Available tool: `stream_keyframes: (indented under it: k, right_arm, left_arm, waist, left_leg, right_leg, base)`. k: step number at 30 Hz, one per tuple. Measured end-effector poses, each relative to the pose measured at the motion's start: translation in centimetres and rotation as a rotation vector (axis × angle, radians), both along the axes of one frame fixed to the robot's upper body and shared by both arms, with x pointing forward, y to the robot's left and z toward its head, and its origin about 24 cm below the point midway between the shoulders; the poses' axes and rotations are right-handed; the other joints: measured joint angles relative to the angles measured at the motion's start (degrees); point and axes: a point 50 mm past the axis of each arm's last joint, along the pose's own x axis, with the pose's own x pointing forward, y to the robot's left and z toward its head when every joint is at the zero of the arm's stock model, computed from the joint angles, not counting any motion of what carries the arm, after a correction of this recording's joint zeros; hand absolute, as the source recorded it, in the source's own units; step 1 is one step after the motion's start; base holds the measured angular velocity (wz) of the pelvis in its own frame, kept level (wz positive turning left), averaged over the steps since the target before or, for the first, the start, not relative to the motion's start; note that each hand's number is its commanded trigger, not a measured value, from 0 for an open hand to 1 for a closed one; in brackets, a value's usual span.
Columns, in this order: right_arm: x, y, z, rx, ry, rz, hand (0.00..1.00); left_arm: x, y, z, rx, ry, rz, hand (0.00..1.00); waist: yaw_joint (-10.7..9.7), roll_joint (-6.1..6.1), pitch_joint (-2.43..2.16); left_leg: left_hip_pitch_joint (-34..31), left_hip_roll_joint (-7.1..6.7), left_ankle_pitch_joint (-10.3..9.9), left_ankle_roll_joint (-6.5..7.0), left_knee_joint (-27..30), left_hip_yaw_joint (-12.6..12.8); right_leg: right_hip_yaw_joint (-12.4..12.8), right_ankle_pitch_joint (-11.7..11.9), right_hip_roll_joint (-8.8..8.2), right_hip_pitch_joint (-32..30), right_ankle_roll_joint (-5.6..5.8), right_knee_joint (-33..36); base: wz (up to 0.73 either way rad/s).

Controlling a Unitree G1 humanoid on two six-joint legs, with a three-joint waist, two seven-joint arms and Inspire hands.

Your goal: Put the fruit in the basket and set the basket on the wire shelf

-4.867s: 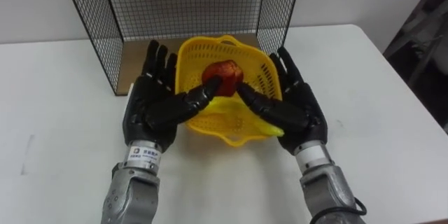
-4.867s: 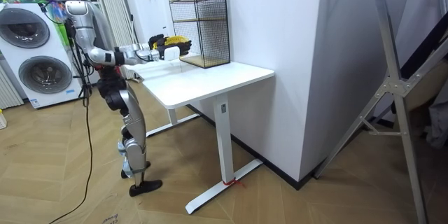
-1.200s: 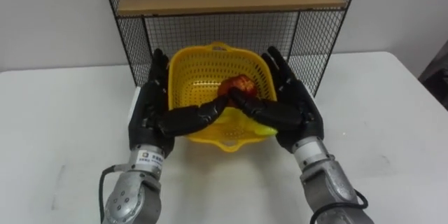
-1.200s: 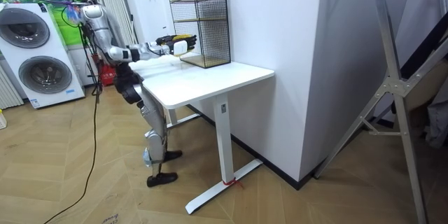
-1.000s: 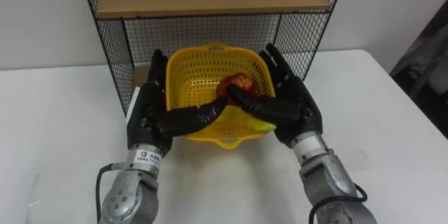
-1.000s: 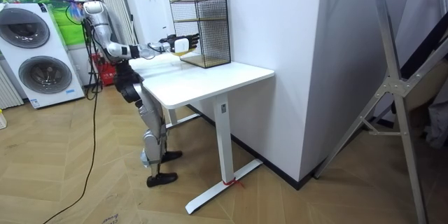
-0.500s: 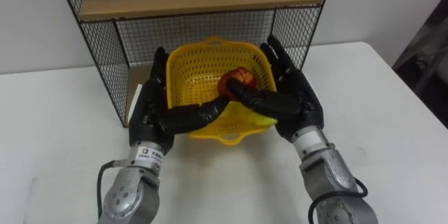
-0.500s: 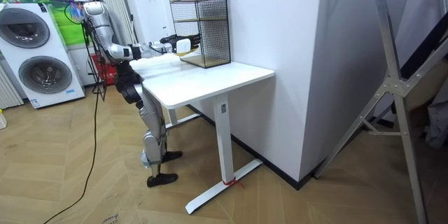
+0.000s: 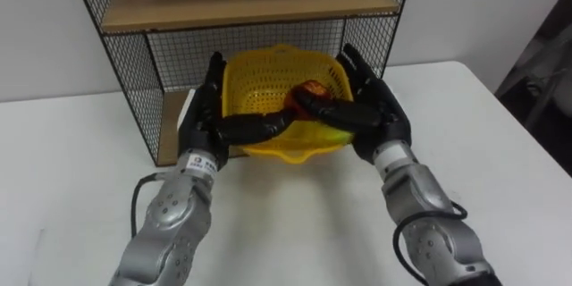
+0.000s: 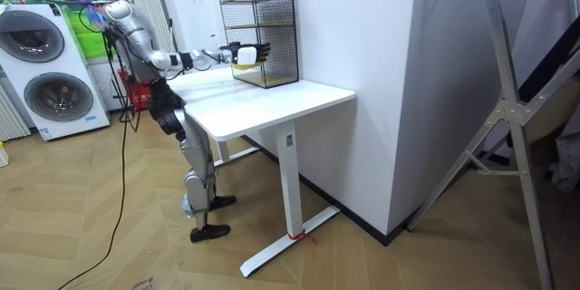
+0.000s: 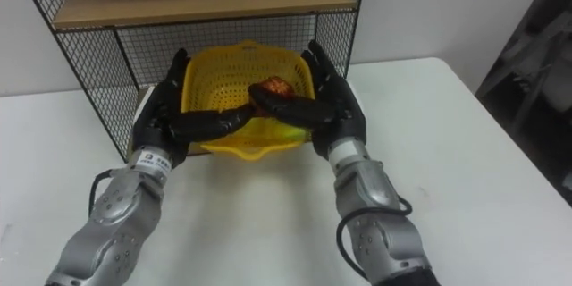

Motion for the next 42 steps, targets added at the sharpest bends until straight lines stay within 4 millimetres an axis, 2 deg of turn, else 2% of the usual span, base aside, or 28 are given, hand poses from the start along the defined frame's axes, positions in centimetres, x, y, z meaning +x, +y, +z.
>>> stream_keyframes:
  k: [2, 3, 8, 11, 19, 22, 26, 29, 34, 42]
  right_arm:
    - [1.3, 0.1, 0.9, -0.004, -0.003, -0.010, 0.00]
    - [2.1, 0.3, 1.7, -0.010, -0.007, -0.006, 0.00]
    - [4.0, 0.6, 3.1, 0.019, -0.001, -0.012, 0.00]
    - [4.2, 0.4, 2.7, 0.014, 0.047, -0.016, 0.00]
    - [5.1, 0.4, 1.9, 0.028, 0.173, -0.032, 0.00]
    - [5.1, 0.1, 1.4, 0.045, 0.210, -0.063, 0.00]
    - [4.8, -0.2, -0.4, 0.005, 0.300, -0.069, 0.00]
    - [4.6, 0.0, -0.9, -0.034, 0.330, -0.057, 0.00]
    - [4.6, -0.2, -1.0, -0.012, 0.337, -0.069, 0.00]
    - [4.4, -0.2, -1.5, 0.004, 0.365, -0.053, 0.00]
  left_arm:
    - [1.0, 0.0, 0.6, -0.037, 0.016, 0.025, 0.00]
    - [1.8, 0.0, 1.1, -0.037, 0.018, 0.043, 0.00]
    - [4.0, 0.1, 2.7, -0.033, 0.031, 0.081, 0.00]
    - [4.4, 0.2, 2.7, -0.027, 0.070, 0.098, 0.00]
    - [5.0, 0.6, 2.3, -0.011, 0.175, 0.128, 0.00]
    - [5.0, 0.9, 1.6, -0.001, 0.217, 0.132, 0.00]
    - [4.6, 1.3, 0.1, 0.016, 0.305, 0.138, 0.00]
    - [4.4, 1.3, -0.6, 0.028, 0.348, 0.131, 0.00]
    - [4.4, 1.3, -0.8, 0.023, 0.365, 0.111, 0.00]
    - [4.5, 2.9, -0.7, 0.089, 0.353, 0.127, 0.00]
  waist:
    - [-0.04, -0.10, -0.06]
    - [-0.09, -0.08, -0.07]
    - [0.23, -0.07, -0.10]
    - [1.22, 0.22, -0.35]
    - [1.10, 0.85, -0.75]
    - [1.15, 1.12, -0.88]
    - [1.19, 1.42, -1.08]
    - [1.11, 1.42, -1.09]
    - [0.72, 1.44, -1.06]
    - [-0.51, 1.88, -1.02]
  left_leg:
    - [0.08, 0.04, 0.50, 0.13, -0.42, 0.04]
    - [0.08, 0.16, 1.15, 0.76, -0.68, 0.19]
    - [0.84, 0.43, 1.44, 1.21, -0.74, -0.14]
    - [1.21, 0.43, 1.38, 1.27, -0.61, -0.30]
    - [0.63, 0.08, 1.42, 1.19, -0.54, -1.13]
    - [0.78, 0.07, 1.43, 1.18, -0.53, -1.18]
    - [1.05, -0.17, 1.40, 1.22, -0.89, -1.68]
    - [0.71, -0.16, 1.74, 0.71, -1.55, -1.66]
    - [0.02, -0.15, 1.90, 0.48, -1.63, -1.91]
    - [0.04, -0.29, 1.88, 0.52, -1.27, -2.94]
  right_leg:
    - [0.08, 0.32, 0.11, 0.13, -0.01, -0.35]
    - [0.12, 0.75, 0.37, 0.27, 0.02, -0.64]
    - [-0.24, 1.21, 0.79, 1.81, -0.14, -1.94]
    - [-0.21, 1.18, 0.75, 2.03, -0.19, -1.90]
    - [-0.36, 1.19, 0.77, 1.71, -0.19, -1.82]
    - [-0.40, 1.19, 0.79, 1.93, -0.19, -1.81]
    - [-0.52, 1.13, 0.61, 1.91, -0.26, -1.66]
    - [-1.41, 1.08, 0.31, 1.31, -0.38, -1.65]
    - [-1.48, 1.16, 0.61, 1.10, -0.23, -1.93]
    - [-2.37, 1.02, 0.79, 1.85, -0.48, -2.74]
  base:
    - [0.05]
    - [0.08]
    - [0.05]
    - [-0.06]
    - [0.04]
    - [0.00]
    - [0.00]
    - [0.00]
    - [0.10]
    - [0.05]
